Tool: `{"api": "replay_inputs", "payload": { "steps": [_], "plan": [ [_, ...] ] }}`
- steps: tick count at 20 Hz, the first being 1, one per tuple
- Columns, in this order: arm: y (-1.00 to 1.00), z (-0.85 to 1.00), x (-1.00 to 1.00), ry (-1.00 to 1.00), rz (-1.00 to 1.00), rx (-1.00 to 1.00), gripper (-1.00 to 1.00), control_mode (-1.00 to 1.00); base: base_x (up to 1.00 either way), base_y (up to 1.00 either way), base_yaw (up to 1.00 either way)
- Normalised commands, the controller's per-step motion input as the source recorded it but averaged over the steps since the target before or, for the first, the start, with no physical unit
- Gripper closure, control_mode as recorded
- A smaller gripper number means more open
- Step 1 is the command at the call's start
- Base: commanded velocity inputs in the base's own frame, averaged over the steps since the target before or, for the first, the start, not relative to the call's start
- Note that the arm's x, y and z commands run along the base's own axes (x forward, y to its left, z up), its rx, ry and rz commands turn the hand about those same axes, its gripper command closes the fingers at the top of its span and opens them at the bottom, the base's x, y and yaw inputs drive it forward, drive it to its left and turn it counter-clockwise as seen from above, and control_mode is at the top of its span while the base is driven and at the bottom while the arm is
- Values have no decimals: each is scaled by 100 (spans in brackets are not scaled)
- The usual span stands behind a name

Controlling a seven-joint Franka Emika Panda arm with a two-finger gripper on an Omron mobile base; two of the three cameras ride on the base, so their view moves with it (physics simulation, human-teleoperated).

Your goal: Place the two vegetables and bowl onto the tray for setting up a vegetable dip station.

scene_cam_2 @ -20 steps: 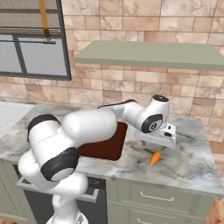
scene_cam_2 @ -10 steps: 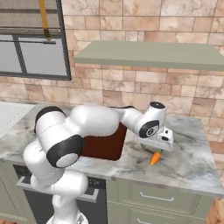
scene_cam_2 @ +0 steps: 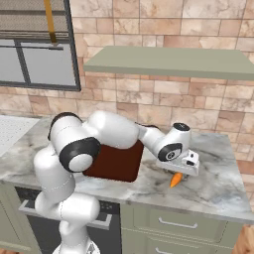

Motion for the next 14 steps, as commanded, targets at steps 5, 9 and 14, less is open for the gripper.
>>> {"api": "replay_inputs", "payload": {
  "steps": [5,9,14],
  "plan": [
    [-8,-36,0,0,0,1,-100,-100,0,0,0],
    [0,-35,0,0,0,0,-100,-100,0,0,0],
    [0,-9,0,0,0,0,-100,-100,0,0,0]
  ]
}}
